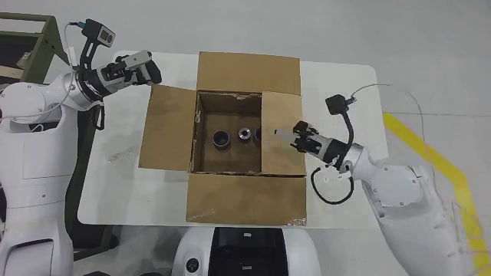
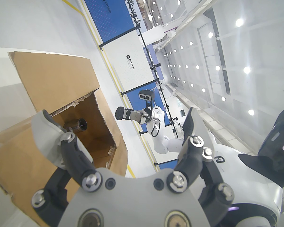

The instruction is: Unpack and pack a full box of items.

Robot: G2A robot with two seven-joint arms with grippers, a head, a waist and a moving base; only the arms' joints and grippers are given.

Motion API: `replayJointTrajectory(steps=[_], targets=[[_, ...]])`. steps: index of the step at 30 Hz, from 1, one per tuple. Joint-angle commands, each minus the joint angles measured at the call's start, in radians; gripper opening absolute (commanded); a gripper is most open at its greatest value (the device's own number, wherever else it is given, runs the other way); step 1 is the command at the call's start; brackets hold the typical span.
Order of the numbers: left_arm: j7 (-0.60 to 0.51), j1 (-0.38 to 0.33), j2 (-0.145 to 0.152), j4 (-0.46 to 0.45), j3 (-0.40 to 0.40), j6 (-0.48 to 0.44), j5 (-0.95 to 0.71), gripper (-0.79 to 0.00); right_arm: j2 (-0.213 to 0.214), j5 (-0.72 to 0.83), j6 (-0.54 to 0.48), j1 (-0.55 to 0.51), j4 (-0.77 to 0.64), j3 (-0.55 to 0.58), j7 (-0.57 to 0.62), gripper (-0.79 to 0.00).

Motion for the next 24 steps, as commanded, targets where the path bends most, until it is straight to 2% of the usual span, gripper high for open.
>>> replayJointTrajectory(steps=[1, 13, 24], targets=[[0.000, 0.000, 0.000, 0.000, 0.000, 0.000, 0.000, 0.000, 0.004, 0.011, -0.001, -0.022, -0.003, 0.041, -0.017, 0.000], [0.000, 0.000, 0.000, 0.000, 0.000, 0.000, 0.000, 0.000, 0.020, 0.137, -0.045, -0.146, 0.048, 0.271, -0.095, 0.000], [0.000, 0.000, 0.000, 0.000, 0.000, 0.000, 0.000, 0.000, 0.025, 0.205, -0.074, -0.210, 0.075, 0.355, -0.124, 0.000]])
